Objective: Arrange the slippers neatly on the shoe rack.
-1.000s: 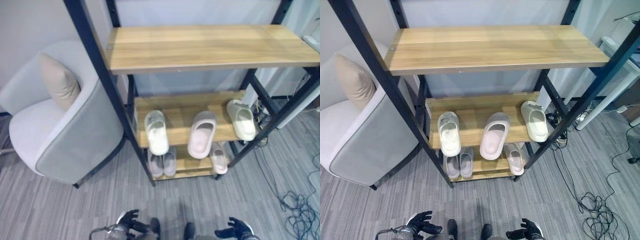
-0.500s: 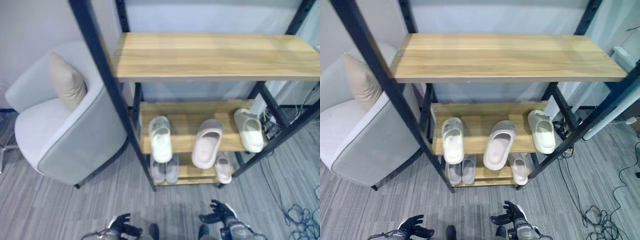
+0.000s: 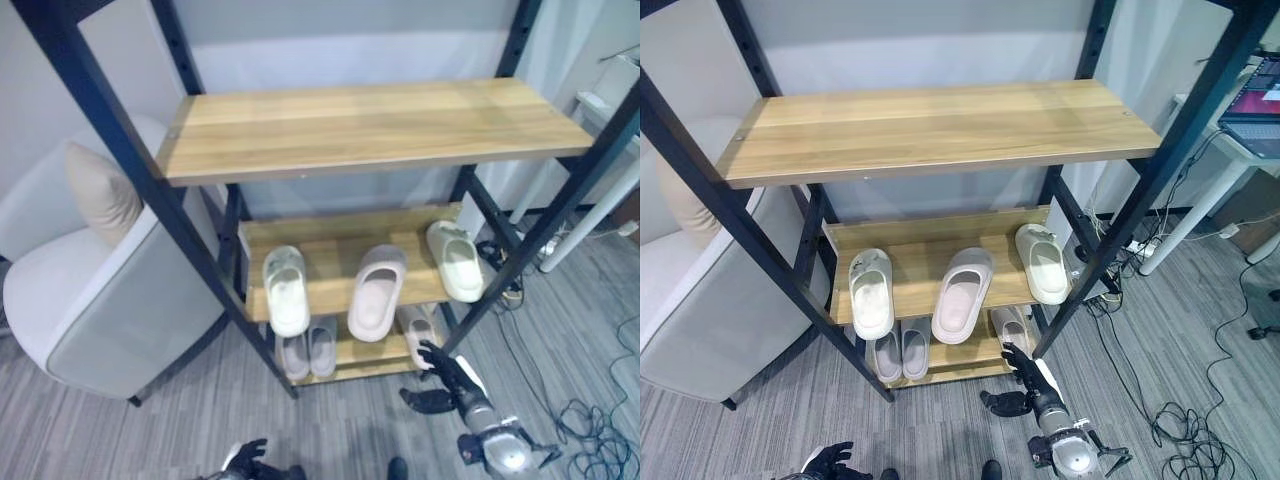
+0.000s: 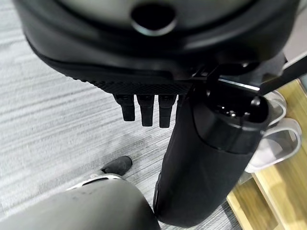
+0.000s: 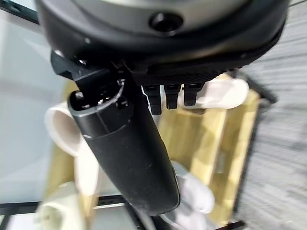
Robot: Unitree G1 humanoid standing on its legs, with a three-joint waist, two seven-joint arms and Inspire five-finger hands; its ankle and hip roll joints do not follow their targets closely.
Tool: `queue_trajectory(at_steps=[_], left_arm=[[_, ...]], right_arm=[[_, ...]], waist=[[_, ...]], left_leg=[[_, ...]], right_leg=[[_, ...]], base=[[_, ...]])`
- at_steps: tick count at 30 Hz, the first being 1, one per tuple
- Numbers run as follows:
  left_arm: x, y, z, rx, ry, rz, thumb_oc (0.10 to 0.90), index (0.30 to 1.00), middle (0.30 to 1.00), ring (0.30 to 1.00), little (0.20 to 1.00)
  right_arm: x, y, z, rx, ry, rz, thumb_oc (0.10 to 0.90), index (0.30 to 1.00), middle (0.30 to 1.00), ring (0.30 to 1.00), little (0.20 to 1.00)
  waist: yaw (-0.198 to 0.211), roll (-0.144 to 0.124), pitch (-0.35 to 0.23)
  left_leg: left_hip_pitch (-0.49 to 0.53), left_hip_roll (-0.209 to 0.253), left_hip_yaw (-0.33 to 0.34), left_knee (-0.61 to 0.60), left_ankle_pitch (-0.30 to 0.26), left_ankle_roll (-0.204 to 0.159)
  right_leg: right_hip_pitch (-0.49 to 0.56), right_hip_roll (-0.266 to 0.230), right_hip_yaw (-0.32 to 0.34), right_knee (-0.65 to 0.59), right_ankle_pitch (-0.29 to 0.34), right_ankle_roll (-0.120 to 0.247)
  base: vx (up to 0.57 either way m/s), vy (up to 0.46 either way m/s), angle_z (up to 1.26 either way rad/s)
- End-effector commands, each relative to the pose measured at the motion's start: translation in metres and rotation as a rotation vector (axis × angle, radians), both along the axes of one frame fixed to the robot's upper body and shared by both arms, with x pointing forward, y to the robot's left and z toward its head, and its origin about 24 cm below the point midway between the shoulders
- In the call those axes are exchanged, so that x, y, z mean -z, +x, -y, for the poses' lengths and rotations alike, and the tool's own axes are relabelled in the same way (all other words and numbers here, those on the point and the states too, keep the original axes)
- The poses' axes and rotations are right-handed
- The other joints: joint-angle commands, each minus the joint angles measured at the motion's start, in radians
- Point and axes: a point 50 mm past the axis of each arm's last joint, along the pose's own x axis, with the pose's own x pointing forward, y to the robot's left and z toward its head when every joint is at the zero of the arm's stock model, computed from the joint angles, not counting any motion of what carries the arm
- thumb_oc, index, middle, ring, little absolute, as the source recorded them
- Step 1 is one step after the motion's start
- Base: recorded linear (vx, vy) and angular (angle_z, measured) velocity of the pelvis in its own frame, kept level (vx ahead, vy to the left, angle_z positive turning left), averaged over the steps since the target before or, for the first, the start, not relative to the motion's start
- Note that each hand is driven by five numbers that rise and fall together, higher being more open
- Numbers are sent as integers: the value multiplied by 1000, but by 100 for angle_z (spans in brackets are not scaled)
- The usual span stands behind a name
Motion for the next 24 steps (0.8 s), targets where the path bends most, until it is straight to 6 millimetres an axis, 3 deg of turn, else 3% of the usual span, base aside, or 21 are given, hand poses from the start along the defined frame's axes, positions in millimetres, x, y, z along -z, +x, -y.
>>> queue_trajectory(at_steps=[1, 11, 24], left_arm=[[1, 14, 27, 54, -40, 31, 800, 900, 900, 900, 900], [5, 4, 43, 95, -64, 14, 800, 900, 900, 900, 900], [8, -12, 41, 117, -35, -32, 800, 900, 900, 900, 900]], right_arm=[[-69, 34, -4, -37, 25, 380, 800, 900, 900, 900, 900], [-119, 48, -4, 13, -101, 668, 800, 900, 900, 900, 900], [-126, 82, -10, 139, -149, 745, 800, 900, 900, 900, 900]], waist=[[-5, -6, 3], [0, 2, -16], [57, -5, -17]], left_leg=[[11, -32, -27, -2, -58, 0], [38, -32, -24, -7, -76, 3], [29, -44, -50, -7, -85, 13]], right_leg=[[36, 9, 19, 22, -100, 48], [61, 12, 20, 15, -108, 47], [63, 5, -3, 14, -107, 50]], base=[[39, 7, 0], [40, 21, -3], [26, 38, 5]])
